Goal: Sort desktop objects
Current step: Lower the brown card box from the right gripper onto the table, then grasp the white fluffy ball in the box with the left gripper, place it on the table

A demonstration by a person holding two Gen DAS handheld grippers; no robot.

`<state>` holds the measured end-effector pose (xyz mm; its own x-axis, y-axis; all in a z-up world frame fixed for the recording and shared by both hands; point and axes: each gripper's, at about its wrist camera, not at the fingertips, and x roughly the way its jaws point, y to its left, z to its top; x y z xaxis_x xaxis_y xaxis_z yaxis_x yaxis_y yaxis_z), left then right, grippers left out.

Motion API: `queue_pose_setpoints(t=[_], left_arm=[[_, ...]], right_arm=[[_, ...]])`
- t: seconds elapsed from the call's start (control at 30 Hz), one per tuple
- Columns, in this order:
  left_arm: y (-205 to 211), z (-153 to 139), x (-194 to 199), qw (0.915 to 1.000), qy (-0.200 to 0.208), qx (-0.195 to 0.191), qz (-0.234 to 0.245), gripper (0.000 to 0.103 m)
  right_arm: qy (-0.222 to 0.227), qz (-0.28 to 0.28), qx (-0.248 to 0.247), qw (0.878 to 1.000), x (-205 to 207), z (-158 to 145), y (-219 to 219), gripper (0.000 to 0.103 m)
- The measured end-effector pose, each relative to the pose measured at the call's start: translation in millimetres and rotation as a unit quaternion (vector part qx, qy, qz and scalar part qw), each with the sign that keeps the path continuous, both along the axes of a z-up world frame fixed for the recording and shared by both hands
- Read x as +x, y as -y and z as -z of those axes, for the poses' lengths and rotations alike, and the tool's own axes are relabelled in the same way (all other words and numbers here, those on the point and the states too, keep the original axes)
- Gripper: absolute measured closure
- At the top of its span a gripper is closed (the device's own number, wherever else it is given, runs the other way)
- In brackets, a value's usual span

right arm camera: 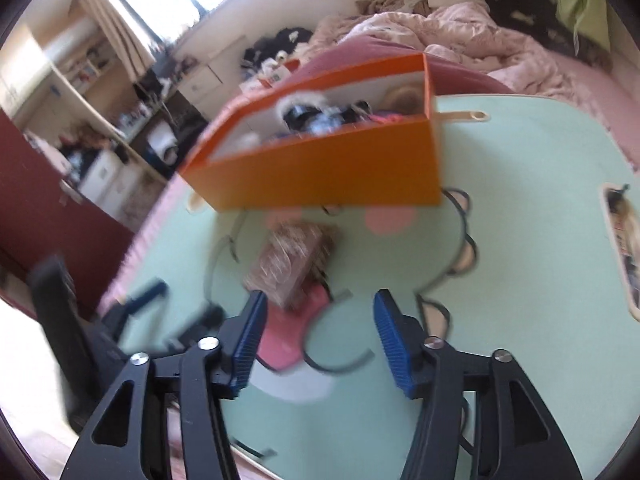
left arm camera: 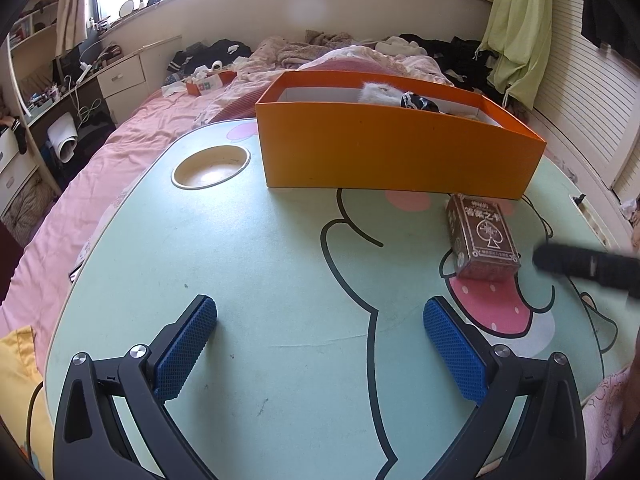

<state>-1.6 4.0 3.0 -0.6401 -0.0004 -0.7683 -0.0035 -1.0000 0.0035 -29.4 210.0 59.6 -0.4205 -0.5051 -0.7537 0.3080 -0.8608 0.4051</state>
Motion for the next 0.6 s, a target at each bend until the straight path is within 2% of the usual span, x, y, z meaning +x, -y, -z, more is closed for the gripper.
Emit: queue_pose_setpoints(t=[0.2, 0.3, 0.37, 0.47, 0.53, 0.6], left_arm=[[5, -1, 4, 1.0000, 0.002, -0.001, -0.001, 0.000], [16, -8, 5, 0.9995, -0.009, 0.028, -0.009, 0.000], [21, -18, 4, 0.9988, -0.020, 0.045, -0.005, 0.000], [14, -48, -7, 0.9978, -0.047, 0.041, 0.024, 0.000], [5, -71, -20, 0.9956, -0.069, 0.040, 0.049, 0.000], [-6, -94, -48, 0.9927, -0.068, 0.052, 0.085, 0.000]], right_arm=[[-0.062, -0.015, 0.113, 0.992, 19, 13, 23, 0.027], [-0.077, -0.016, 0.172, 0.982, 18, 21, 36, 0.016], [-0.074, -0.019, 0.172, 0.982, 16, 25, 35, 0.008], [-0.068, -0.009, 0.173, 0.983, 15, 27, 28, 0.000], [-0.068, -0.004, 0.174, 0.982, 14, 28, 29, 0.000], [-0.070, -0.003, 0.174, 0.982, 16, 29, 29, 0.000]])
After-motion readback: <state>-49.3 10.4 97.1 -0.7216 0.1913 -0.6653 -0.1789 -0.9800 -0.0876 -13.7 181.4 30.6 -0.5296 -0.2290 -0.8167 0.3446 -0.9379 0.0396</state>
